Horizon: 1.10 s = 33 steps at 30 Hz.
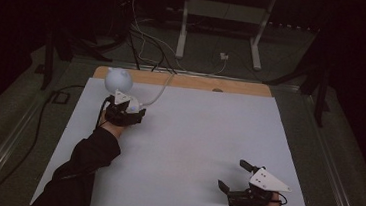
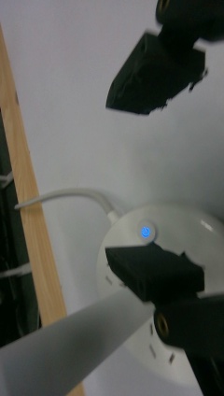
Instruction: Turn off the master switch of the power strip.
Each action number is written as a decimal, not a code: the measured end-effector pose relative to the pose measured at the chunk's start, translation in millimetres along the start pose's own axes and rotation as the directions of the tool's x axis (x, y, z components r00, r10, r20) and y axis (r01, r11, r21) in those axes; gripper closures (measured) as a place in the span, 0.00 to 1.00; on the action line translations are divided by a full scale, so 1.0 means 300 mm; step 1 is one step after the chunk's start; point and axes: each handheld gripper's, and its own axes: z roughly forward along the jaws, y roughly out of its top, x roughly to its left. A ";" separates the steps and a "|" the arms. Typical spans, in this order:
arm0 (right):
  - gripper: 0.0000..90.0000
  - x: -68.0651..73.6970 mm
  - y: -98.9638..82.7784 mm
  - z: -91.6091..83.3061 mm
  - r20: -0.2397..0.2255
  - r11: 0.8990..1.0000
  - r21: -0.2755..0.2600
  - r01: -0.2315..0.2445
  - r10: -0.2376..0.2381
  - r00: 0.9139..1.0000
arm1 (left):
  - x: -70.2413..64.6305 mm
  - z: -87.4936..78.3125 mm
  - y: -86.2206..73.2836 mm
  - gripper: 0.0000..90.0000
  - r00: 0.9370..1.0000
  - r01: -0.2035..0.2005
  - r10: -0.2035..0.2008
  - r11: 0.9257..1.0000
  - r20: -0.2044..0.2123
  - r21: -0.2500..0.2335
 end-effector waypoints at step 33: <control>0.00 0.000 0.001 -0.005 -0.003 1.000 -0.006 -0.004 0.004 1.000 | 0.013 0.077 -0.030 1.00 0.983 -0.117 0.120 0.993 -0.137 0.036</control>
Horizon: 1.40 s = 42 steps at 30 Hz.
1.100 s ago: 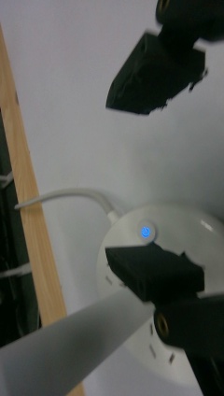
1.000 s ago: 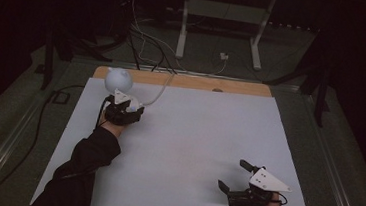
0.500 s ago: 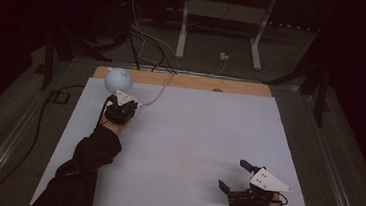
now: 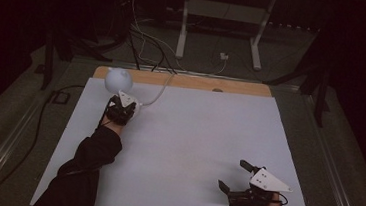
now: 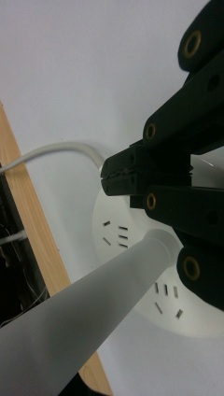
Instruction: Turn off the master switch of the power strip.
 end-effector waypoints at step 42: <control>0.00 0.002 -0.002 0.004 -0.006 1.000 0.010 -0.001 0.001 1.000 | -0.035 0.035 -0.021 1.00 0.984 -0.151 0.153 0.988 -0.090 0.022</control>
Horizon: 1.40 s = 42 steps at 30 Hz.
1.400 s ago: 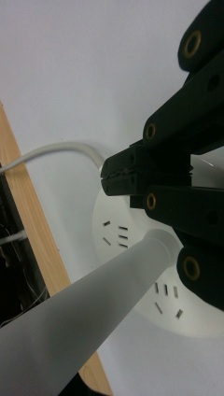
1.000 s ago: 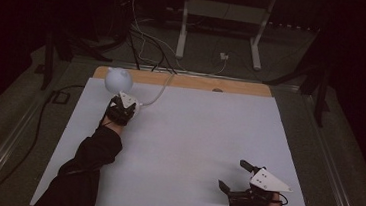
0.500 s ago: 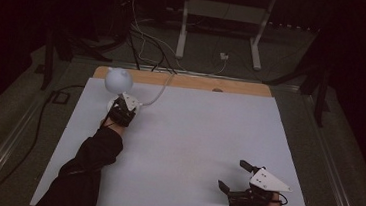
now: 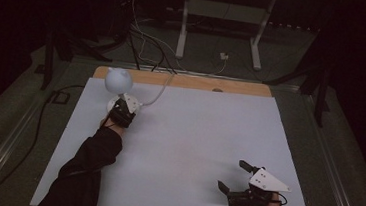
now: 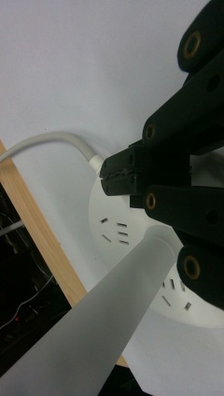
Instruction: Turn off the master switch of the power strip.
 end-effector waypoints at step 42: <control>0.00 -0.002 -0.001 0.000 -0.003 1.000 0.001 -0.008 0.008 1.000 | -0.007 0.006 0.027 1.00 0.998 -0.060 0.060 0.996 0.001 0.061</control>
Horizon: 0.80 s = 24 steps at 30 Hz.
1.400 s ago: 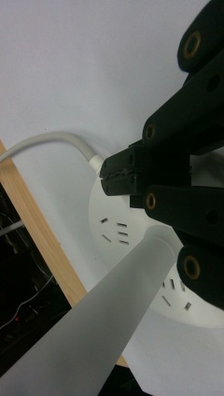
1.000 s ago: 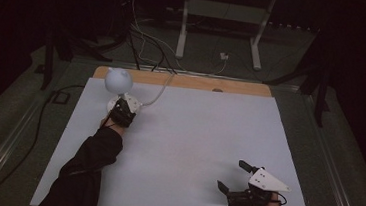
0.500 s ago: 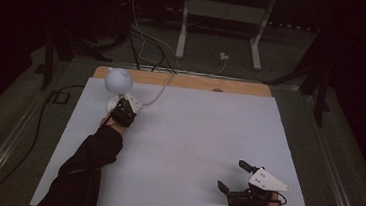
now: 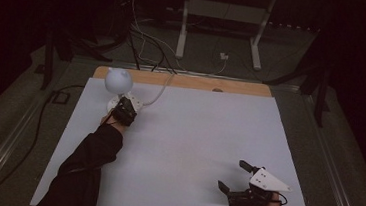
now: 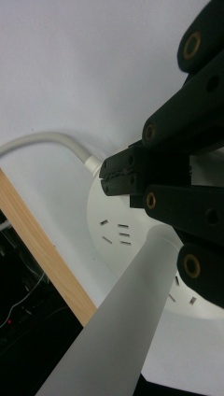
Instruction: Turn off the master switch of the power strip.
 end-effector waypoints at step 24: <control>0.00 0.000 0.001 -0.001 0.001 1.000 -0.002 0.009 -0.009 1.000 | 0.016 -0.013 0.008 1.00 0.997 0.071 -0.070 0.997 0.042 -0.027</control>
